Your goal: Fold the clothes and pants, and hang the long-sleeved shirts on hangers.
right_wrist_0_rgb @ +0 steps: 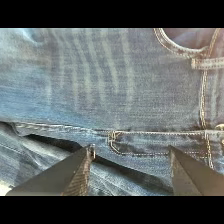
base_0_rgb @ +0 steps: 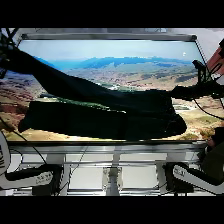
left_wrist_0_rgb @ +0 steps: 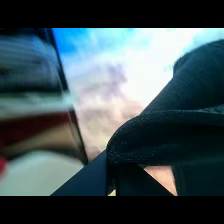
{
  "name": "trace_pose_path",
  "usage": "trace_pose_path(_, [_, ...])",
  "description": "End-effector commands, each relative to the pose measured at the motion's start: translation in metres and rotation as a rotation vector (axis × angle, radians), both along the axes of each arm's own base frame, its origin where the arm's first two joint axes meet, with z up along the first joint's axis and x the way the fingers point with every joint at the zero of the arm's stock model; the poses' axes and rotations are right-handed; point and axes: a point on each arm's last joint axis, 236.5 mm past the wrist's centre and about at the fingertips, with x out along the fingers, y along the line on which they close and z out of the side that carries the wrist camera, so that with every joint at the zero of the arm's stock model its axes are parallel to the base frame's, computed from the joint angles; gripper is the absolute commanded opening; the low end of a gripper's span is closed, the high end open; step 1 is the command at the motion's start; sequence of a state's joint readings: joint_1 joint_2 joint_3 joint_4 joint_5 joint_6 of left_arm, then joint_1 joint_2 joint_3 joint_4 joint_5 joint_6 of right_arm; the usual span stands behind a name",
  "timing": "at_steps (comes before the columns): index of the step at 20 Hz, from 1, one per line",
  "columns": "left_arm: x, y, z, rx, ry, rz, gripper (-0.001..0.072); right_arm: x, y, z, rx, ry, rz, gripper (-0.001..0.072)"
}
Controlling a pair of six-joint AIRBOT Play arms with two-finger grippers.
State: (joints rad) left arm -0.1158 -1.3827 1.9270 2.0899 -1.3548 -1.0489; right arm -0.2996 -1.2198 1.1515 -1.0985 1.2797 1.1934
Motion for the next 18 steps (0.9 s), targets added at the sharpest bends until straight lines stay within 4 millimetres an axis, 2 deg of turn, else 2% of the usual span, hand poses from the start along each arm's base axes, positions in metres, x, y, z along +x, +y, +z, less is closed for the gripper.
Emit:
trace_pose_path(1, [0.065, -0.018, 0.05, 0.039, -0.326, -0.137, 0.0031, -0.006, 0.001, -0.016, 0.004, 0.034, -0.007, 0.0522])
trace_pose_path(3, [0.081, -0.032, 0.083, 0.081, -0.464, -0.216, 0.0031, -0.01, 0.002, -0.023, 0.009, 0.049, -0.009, 0.0522])
trace_pose_path(4, [0.081, -0.032, 0.084, 0.102, -0.461, -0.228, 0.0031, -0.01, 0.002, -0.024, 0.009, 0.051, -0.011, 0.0521])
trace_pose_path(6, [0.077, -0.017, 0.059, 0.093, -0.367, -0.179, 0.0031, -0.012, 0.003, -0.025, 0.013, 0.055, -0.011, 0.0504])
trace_pose_path(7, [0.072, -0.004, 0.035, 0.078, -0.281, -0.134, 0.0031, -0.012, 0.003, -0.025, 0.016, 0.055, -0.01, 0.0504])
trace_pose_path(10, [0.041, 0.029, -0.069, -0.055, 0.032, -0.004, 0.003, -0.013, 0.004, -0.025, 0.021, 0.059, -0.008, 0.0505])
trace_pose_path(13, [-0.01, 0.059, -0.167, -0.093, 0.331, 0.108, 0.003, -0.013, 0.005, -0.025, 0.021, 0.061, -0.006, 0.0506])
trace_pose_path(16, [-0.067, 0.072, -0.24, -0.102, 0.576, 0.173, 0.0029, -0.014, 0.005, -0.025, 0.022, 0.062, -0.005, 0.0506])
trace_pose_path(18, [-0.108, 0.078, -0.28, -0.097, 0.728, 0.206, 0.0029, -0.014, 0.005, -0.025, 0.022, 0.063, -0.005, 0.0506])
